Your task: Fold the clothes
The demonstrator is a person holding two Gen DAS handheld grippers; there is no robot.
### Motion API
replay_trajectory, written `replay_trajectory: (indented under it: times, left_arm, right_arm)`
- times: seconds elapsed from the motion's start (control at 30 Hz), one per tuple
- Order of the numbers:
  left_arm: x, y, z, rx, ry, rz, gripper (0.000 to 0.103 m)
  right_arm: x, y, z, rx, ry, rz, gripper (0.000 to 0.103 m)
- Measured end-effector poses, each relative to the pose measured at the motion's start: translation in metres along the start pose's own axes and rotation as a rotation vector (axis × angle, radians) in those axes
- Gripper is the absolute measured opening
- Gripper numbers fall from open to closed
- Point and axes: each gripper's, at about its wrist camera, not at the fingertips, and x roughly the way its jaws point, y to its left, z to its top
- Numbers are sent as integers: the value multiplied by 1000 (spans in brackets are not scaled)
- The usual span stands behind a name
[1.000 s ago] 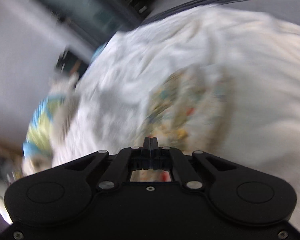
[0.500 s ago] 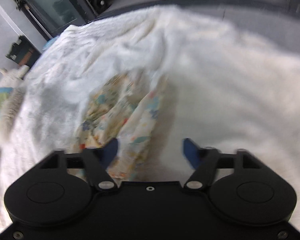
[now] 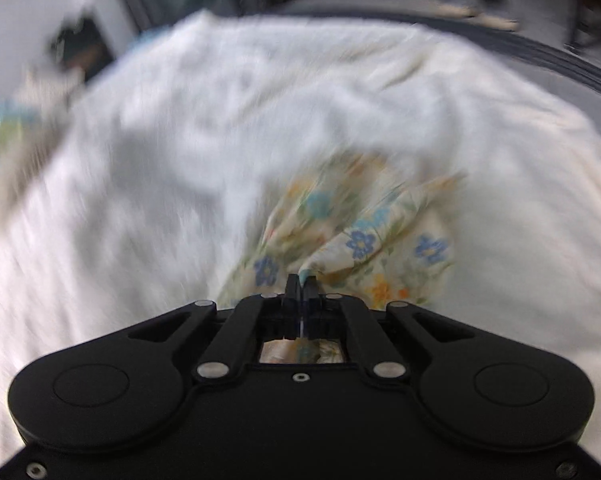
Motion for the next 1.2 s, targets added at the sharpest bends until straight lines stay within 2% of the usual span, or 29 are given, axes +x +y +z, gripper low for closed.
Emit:
replay_trajectory:
  times: [0.03, 0.1, 0.17, 0.2, 0.23, 0.27, 0.3, 0.33, 0.4, 0.53, 0.57, 0.63, 0.67, 0.7, 0.73, 0.77, 0.8, 0.87, 0.93, 1.0, 1.03, 1.07, 1.1, 1.13, 1.2]
  left_arm:
    - [0, 0, 0, -2, -2, 2, 9]
    - [2, 5, 0, -23, 5, 7, 9]
    - [3, 10, 0, -28, 10, 32, 9]
    - [5, 12, 1, -32, 12, 48, 9]
    - [5, 14, 0, -33, 12, 50, 9]
    - [5, 14, 0, -33, 12, 52, 9]
    - [5, 12, -2, -24, 7, 52, 9]
    - [5, 11, -3, -18, 6, 53, 9]
    - [6, 9, -3, -12, 13, 54, 9]
    - [6, 8, -1, -18, 18, 47, 9]
    - [6, 8, -1, -19, 14, 45, 9]
    - [4, 11, -2, -20, 14, 42, 9]
    - [4, 11, -2, -20, 15, 41, 9]
    - [4, 11, -3, -15, 18, 41, 9]
    - [5, 10, -3, -2, 25, 44, 9]
    - [-4, 20, -4, 5, 27, 47, 9]
    - [0, 16, -4, 16, 33, 56, 9]
    - [5, 12, -3, 15, 41, 62, 9]
    - [5, 12, 0, 13, 54, 62, 10]
    - [4, 10, 2, 57, 73, 66, 16]
    - [2, 7, 3, 90, 78, 70, 21]
    - [0, 5, 3, 108, 76, 72, 38]
    - [-6, 1, 2, 144, 65, 65, 55]
    - [-9, -3, 2, 171, 57, 55, 61]
    - [-17, -13, -1, 257, 31, 37, 69]
  right_arm:
    - [8, 1, -1, -6, 31, -7, 2]
    - [-4, -2, 2, 19, 29, 15, 8]
    - [-25, -7, 7, 34, -15, 68, 32]
    - [-35, -9, 10, 41, -37, 94, 38]
    - [-40, -13, 16, 45, -58, 113, 55]
    - [-46, -16, 21, 52, -81, 132, 66]
    - [-54, -26, 28, 77, -118, 152, 66]
    - [-58, -38, 36, 113, -160, 169, 66]
    - [-61, -56, 48, 179, -191, 162, 66]
    - [-65, -107, 60, 335, -184, 59, 66]
    - [-62, -116, 59, 364, -159, 37, 66]
    - [-37, -141, 49, 442, -19, 6, 66]
    - [-24, -144, 43, 457, 36, 17, 58]
    - [-10, -147, 38, 471, 89, 30, 47]
    - [3, -146, 33, 473, 117, 58, 16]
    - [7, -143, 32, 472, 103, 53, 4]
    - [11, -139, 31, 470, 88, 44, 4]
    - [19, -129, 34, 437, 70, -26, 5]
    - [17, -122, 38, 414, 29, -41, 6]
    - [-2, -122, 38, 414, -36, -21, 23]
    - [-19, -121, 38, 391, -65, -9, 37]
    - [-29, -120, 39, 365, -79, -4, 51]
    - [-51, -118, 33, 311, -101, 8, 60]
    - [-74, -116, 25, 253, -121, 33, 70]
    - [-118, -112, 6, 167, -140, 114, 71]
